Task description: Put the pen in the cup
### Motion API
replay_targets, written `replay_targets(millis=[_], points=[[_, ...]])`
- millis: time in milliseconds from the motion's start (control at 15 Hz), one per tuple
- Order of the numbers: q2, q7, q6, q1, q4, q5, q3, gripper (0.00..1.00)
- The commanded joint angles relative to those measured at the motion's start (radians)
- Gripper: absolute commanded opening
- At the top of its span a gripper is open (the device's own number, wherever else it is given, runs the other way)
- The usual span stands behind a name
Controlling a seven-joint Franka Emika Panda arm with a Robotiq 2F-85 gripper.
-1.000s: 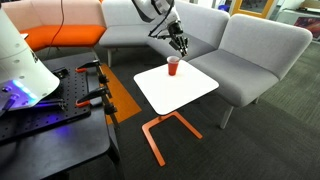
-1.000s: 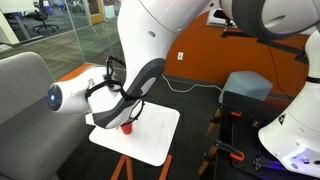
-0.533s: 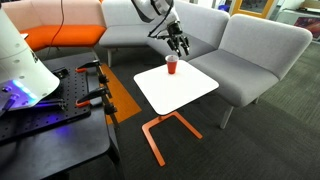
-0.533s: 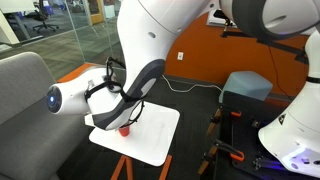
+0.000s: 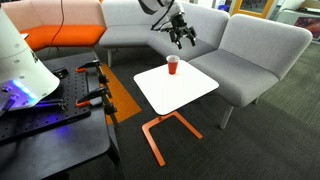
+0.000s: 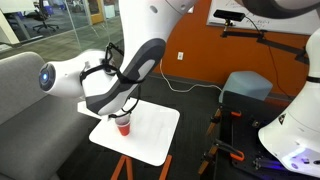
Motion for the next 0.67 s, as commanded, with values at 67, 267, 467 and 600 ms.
replay_targets(millis=[67,267,467,600], points=[[-0.115,-0.037,0.036,-0.067,-0.092,0.065,0.052,1.00],[-0.166,-0.094,0.073,-0.113,-0.133,0.123,0.094,1.00],[-0.193,-0.130,0.099,-0.136,-0.157,0.162,0.113,1.00],[-0.198,-0.132,0.113,-0.142,-0.166,0.178,0.115,1.00]])
